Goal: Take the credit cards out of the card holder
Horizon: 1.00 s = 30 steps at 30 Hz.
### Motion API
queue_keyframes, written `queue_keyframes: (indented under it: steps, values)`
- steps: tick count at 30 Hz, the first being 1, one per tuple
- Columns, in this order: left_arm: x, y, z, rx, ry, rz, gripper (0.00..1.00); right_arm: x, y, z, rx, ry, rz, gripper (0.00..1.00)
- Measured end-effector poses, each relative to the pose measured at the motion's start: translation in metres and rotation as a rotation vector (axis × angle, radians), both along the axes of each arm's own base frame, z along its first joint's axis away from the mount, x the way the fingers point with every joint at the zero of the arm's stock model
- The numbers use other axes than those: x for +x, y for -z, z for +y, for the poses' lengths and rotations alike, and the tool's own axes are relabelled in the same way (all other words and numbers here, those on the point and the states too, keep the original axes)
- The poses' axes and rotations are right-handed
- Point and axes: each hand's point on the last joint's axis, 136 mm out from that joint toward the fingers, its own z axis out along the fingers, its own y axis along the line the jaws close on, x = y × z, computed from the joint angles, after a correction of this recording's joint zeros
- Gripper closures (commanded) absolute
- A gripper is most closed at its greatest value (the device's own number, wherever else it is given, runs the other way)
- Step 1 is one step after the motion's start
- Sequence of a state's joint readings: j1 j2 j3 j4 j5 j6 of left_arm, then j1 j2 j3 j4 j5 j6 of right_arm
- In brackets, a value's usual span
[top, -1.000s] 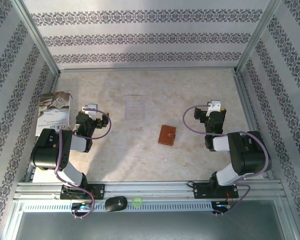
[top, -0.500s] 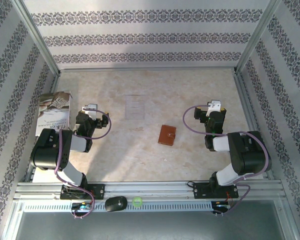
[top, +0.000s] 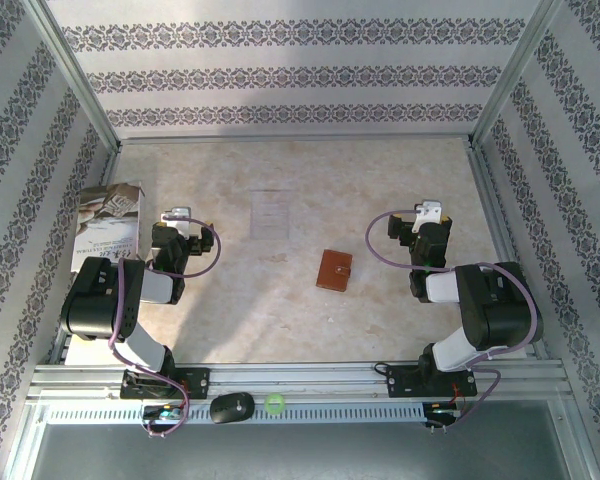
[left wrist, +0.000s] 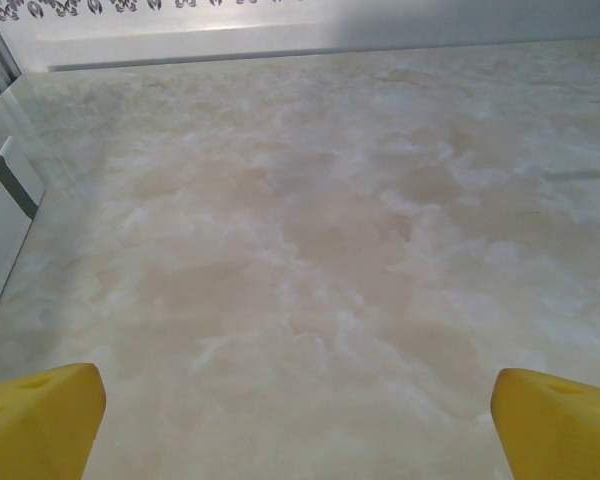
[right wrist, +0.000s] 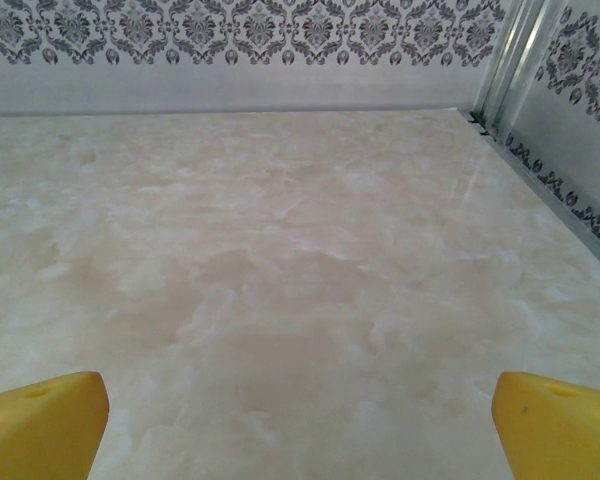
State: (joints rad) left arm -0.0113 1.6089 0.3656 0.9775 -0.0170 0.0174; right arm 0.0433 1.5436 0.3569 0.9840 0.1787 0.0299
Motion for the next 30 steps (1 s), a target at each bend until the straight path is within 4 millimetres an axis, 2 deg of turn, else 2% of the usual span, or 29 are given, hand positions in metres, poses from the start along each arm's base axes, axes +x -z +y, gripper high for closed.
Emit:
queue_keyframes:
  steps: [3, 5, 7, 10, 12, 14, 16, 18, 20, 23, 25, 27, 30]
  values:
    - [-0.001, -0.002, 0.001, 0.004, -0.007, 0.003, 0.01, -0.001, 0.0, -0.001, 0.004, 0.007, 0.005, 0.02]
    - [-0.005, -0.012, 0.001, 0.008, -0.011, 0.001, 0.01, -0.005, -0.005, -0.002, 0.01, 0.009, -0.004, 0.02]
    - [-0.007, -0.035, 0.0, 0.011, -0.014, -0.032, 0.01, -0.008, -0.01, -0.002, 0.013, 0.011, -0.024, 0.02]
    - [-0.004, -0.085, 0.002, -0.025, -0.047, -0.126, 0.01, -0.012, -0.015, -0.005, 0.012, 0.031, 0.007, 0.02]
    - [-0.005, -0.118, 0.004, -0.075, -0.073, -0.213, 0.01, -0.007, -0.033, -0.01, 0.026, 0.066, 0.024, 0.02]
    - [-0.01, -0.138, 0.009, -0.145, -0.114, -0.287, 0.01, 0.002, -0.064, -0.015, 0.041, 0.111, 0.004, 0.02]
    - [-0.016, -0.147, 0.018, -0.24, -0.18, -0.343, 0.01, 0.01, -0.093, -0.02, 0.051, 0.184, -0.029, 0.02]
    - [-0.025, -0.15, 0.025, -0.374, -0.246, -0.387, 0.01, 0.011, -0.106, -0.025, 0.119, 0.281, -0.035, 0.02]
    - [-0.037, -0.15, 0.032, -0.507, -0.301, -0.429, 0.01, 0.007, -0.098, -0.029, 0.233, 0.349, 0.015, 0.02]
    - [-0.048, -0.154, 0.044, -0.695, -0.349, -0.476, 0.01, -0.002, -0.071, -0.044, 0.42, 0.39, 0.101, 0.02]
    - [-0.048, -0.157, 0.051, -0.778, -0.353, -0.482, 0.01, -0.012, -0.05, -0.053, 0.514, 0.433, 0.137, 0.02]
    - [-0.041, -0.16, 0.048, -0.843, -0.32, -0.468, 0.01, -0.023, -0.026, -0.043, 0.589, 0.424, 0.197, 0.02]
    - [-0.03, -0.158, 0.033, -0.944, -0.237, -0.437, 0.01, -0.035, -0.012, -0.02, 0.623, 0.37, 0.287, 0.02]
